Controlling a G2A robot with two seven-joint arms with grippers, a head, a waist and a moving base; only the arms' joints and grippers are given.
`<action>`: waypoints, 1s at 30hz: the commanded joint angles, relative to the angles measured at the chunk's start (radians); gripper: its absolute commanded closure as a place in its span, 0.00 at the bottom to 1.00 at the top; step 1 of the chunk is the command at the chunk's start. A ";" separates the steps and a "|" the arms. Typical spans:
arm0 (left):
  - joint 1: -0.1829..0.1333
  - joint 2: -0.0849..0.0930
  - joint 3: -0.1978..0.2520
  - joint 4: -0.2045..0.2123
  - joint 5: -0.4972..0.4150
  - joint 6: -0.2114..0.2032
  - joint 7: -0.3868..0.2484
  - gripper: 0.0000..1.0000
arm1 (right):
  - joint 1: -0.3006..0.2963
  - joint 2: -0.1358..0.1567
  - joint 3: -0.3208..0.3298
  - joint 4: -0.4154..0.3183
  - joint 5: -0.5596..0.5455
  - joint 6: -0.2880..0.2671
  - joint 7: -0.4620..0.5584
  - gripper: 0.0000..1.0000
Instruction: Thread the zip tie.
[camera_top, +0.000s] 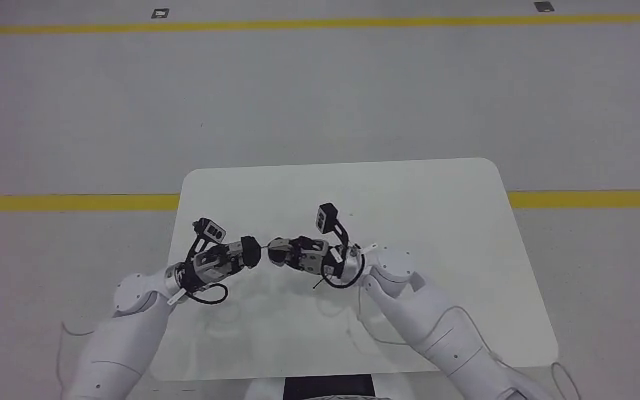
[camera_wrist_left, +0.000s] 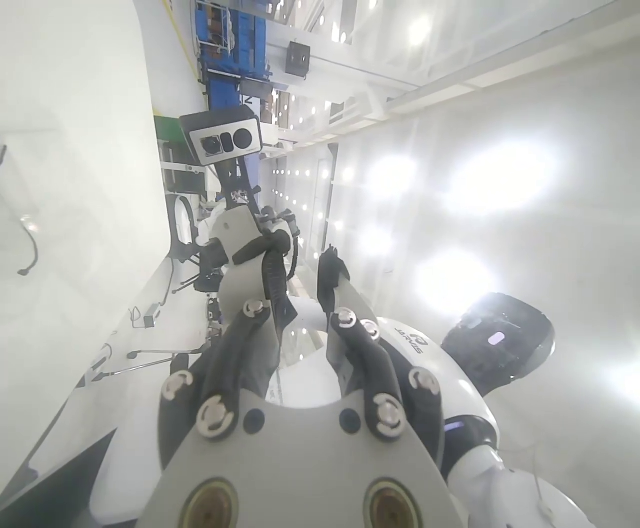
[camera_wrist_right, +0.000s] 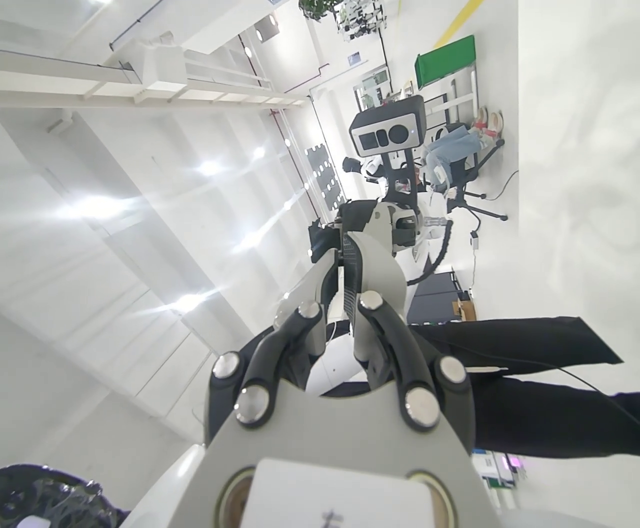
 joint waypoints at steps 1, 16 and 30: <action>-0.002 0.000 0.001 0.002 0.001 0.000 0.001 0.85 | 0.001 -0.001 -0.003 0.000 0.002 0.000 0.000 1.00; -0.011 0.003 0.015 0.007 0.002 -0.001 0.002 0.83 | -0.002 -0.005 -0.006 0.004 0.022 -0.011 -0.053 1.00; -0.015 0.007 0.023 0.018 0.006 -0.004 0.005 0.85 | 0.007 -0.007 -0.021 0.005 0.005 0.004 -0.055 1.00</action>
